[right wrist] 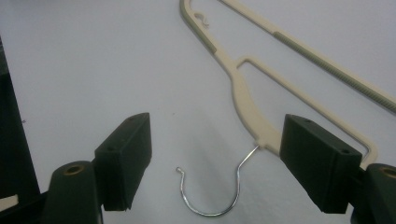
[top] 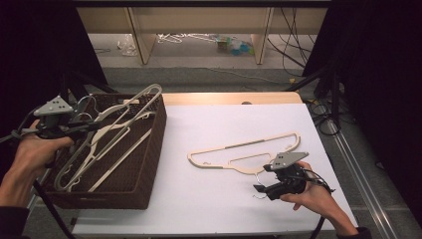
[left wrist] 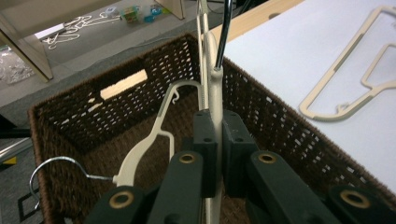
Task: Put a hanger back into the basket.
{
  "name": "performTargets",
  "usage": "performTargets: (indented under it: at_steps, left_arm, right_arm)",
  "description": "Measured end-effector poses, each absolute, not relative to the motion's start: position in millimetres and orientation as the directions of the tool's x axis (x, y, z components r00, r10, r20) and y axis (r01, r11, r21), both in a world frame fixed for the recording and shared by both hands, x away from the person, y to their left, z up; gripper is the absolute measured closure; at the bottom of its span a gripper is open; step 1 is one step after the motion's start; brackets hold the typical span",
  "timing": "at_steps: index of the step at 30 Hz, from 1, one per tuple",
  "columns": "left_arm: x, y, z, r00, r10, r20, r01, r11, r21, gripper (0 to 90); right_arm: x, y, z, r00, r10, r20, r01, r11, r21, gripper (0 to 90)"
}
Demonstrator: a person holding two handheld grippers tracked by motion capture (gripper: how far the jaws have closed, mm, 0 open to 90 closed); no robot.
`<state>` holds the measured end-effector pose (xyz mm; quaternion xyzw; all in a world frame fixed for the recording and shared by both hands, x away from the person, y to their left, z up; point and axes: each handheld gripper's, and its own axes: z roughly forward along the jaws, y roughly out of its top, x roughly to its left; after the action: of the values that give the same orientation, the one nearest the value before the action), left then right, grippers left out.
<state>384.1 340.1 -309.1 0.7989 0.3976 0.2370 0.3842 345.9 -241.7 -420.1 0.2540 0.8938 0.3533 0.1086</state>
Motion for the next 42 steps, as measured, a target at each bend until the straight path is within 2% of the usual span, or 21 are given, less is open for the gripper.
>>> performTargets:
  at_steps: [3,7,8,10,11,12,18,19,23,34,42]
  left_arm:
    - [384,347,-312,0.579,0.809,0.101,0.461,-0.427,0.778,85.8]
    - [386,346,-322,0.544,0.837,0.053,0.485,-0.365,0.795,85.8]
    - [387,350,-323,0.565,0.821,0.084,0.489,-0.415,0.767,85.8]
    - [389,348,-330,0.537,0.841,0.061,0.5,-0.376,0.78,85.9]
    - [390,351,-330,0.55,0.832,0.074,0.506,-0.402,0.763,85.8]
    - [392,348,-337,0.525,0.85,0.039,0.517,-0.355,0.779,85.8]
    - [401,339,-353,0.539,0.842,0.014,0.555,-0.367,0.746,85.7]
    - [404,340,-354,0.558,0.829,0.033,0.564,-0.408,0.718,85.7]
    - [410,336,-364,0.558,0.83,0.007,0.588,-0.401,0.703,85.6]
    - [414,346,-383,0.5,0.862,-0.079,0.632,-0.301,0.714,83.9]
    - [417,357,-398,0.35,0.935,0.059,0.66,-0.291,0.693,78.2]
  right_arm:
    - [345,-241,-422,-0.842,0.539,-0.013,0.381,0.611,0.694,25.9]
    - [345,-242,-421,-0.846,0.533,-0.014,0.38,0.622,0.685,25.9]
    - [345,-241,-422,-0.842,0.538,-0.019,0.376,0.614,0.694,25.9]
    - [346,-242,-423,-0.847,0.531,-0.02,0.374,0.622,0.688,25.9]
    - [346,-241,-423,-0.847,0.531,-0.014,0.38,0.624,0.682,25.9]
    - [346,-241,-424,-0.845,0.535,-0.017,0.378,0.618,0.689,25.9]
    - [346,-242,-425,-0.845,0.534,-0.013,0.387,0.629,0.675,25.9]
    - [346,-241,-426,-0.843,0.537,-0.02,0.381,0.623,0.683,25.9]
    - [346,-242,-425,-0.851,0.524,-0.017,0.378,0.636,0.672,25.9]
    - [347,-242,-428,-0.846,0.533,-0.031,0.374,0.633,0.677,26.0]
    - [346,-242,-429,-0.848,0.529,-0.034,0.372,0.64,0.673,25.9]
